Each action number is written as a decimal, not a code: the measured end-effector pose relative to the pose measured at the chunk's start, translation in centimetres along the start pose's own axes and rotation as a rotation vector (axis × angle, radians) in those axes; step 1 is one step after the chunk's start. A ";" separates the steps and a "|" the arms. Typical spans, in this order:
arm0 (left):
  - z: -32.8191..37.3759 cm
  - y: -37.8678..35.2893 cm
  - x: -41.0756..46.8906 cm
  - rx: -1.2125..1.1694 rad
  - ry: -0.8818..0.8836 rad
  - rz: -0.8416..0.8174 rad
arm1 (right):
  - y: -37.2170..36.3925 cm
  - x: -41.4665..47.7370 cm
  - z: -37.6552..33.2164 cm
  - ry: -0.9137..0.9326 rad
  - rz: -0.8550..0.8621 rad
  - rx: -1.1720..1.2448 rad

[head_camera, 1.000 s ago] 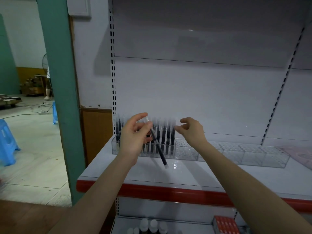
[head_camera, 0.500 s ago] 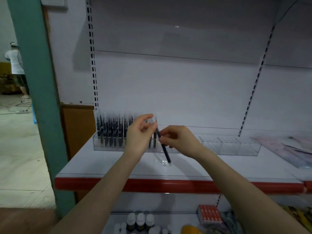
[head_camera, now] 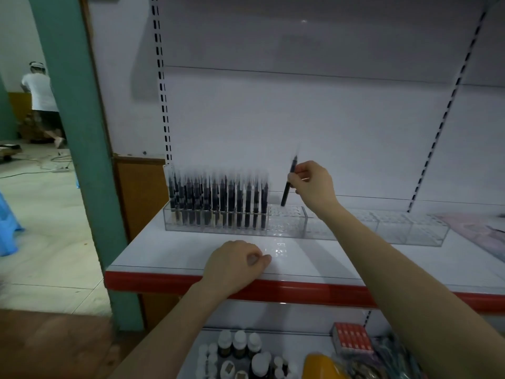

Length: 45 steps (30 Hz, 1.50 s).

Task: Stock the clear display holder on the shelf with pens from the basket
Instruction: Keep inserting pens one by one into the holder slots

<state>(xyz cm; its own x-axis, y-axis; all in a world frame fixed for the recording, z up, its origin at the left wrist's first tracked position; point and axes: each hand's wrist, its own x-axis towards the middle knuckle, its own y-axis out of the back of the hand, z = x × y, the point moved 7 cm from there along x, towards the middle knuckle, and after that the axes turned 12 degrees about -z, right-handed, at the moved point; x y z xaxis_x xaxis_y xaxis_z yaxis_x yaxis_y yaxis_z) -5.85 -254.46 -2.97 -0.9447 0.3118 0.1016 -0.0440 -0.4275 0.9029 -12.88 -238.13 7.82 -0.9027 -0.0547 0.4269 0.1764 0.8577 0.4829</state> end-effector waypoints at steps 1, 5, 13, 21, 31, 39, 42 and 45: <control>0.0 0.0 0.0 0.010 0.002 0.006 | -0.3 0.4 -0.1 0.006 -0.001 0.003; -0.1 0.0 0.2 0.022 -0.010 0.036 | -2.0 1.4 -0.2 0.018 -0.033 -0.035; -0.4 -0.4 0.5 0.044 -0.027 0.036 | -3.5 2.5 0.8 -0.034 -0.094 -0.098; -0.4 -0.4 0.4 0.036 -0.050 0.075 | -4.4 2.1 2.2 -0.087 -0.154 -0.128; -0.3 -0.3 0.4 0.050 -0.057 0.087 | -4.1 2.2 2.3 -0.113 -0.181 -0.082; -0.3 -0.3 0.4 0.042 -0.064 0.096 | -4.7 1.6 3.2 -0.122 -0.211 -0.107; -0.3 -0.3 0.5 0.030 -0.067 0.096 | -4.8 1.5 3.3 -0.117 -0.216 -0.123; -0.4 -0.4 0.5 0.032 -0.056 0.093 | -4.9 1.5 3.4 -0.122 -0.217 -0.140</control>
<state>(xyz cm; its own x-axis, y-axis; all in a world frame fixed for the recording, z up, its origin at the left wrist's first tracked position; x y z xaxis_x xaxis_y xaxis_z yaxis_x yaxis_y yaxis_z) -6.39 -254.45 -3.45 -0.9245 0.3192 0.2084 0.0546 -0.4301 0.9011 -16.41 -240.71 3.53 -0.9643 -0.1605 0.2107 0.0183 0.7530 0.6578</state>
